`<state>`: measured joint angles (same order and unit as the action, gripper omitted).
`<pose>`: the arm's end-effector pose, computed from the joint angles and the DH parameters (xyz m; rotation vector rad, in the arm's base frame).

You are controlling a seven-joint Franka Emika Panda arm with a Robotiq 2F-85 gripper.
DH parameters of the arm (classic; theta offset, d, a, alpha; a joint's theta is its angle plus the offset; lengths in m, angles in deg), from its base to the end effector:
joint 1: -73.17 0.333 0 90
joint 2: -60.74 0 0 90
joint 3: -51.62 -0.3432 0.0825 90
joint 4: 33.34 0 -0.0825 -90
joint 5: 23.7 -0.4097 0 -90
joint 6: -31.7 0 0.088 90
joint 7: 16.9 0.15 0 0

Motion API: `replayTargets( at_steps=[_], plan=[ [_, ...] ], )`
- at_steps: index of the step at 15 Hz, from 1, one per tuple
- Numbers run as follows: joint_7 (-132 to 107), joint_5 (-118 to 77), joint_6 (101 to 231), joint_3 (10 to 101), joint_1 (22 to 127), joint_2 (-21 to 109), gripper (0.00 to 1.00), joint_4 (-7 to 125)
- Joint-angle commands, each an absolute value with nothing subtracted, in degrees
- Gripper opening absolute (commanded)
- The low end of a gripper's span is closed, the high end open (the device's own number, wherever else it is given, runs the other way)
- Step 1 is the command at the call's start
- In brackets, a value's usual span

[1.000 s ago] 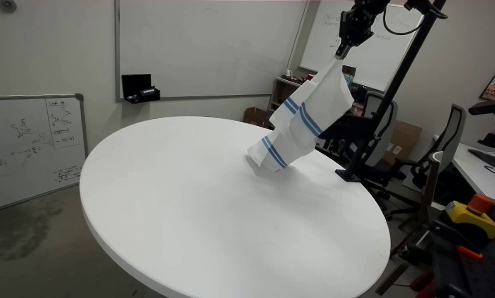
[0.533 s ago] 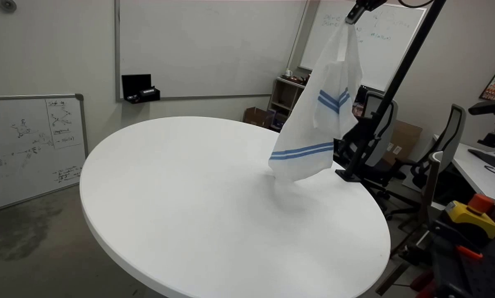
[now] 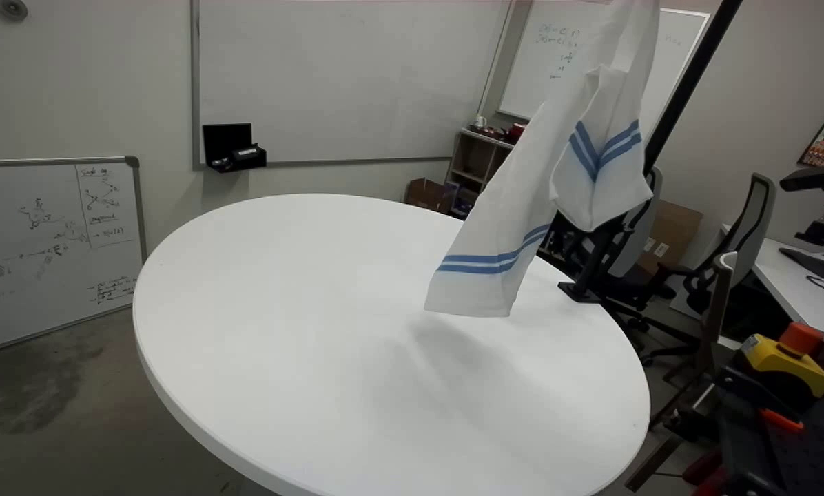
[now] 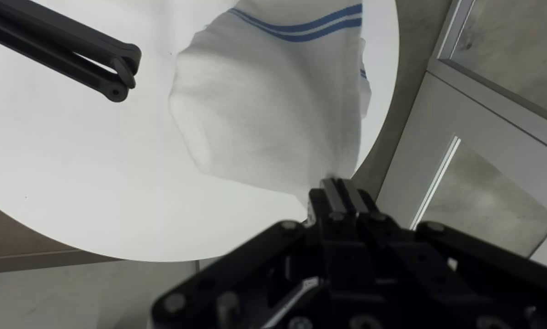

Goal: Put the white towel on the table

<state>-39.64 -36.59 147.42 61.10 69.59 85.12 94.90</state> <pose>0.4606 -0.0916 0.5339 -2.9041 -0.1437 -0.4013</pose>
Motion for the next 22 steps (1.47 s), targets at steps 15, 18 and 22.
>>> replayTargets(
  at_steps=[15,18,22],
  plan=[
    [-40.9,-9.8,133.8,59.0,69.3,87.0,0.01,105.3],
    [-38.1,-7.6,135.0,56.8,70.5,83.9,0.01,107.5],
    [-33.2,-8.0,138.5,54.7,71.9,79.3,0.01,108.6]
  ],
)
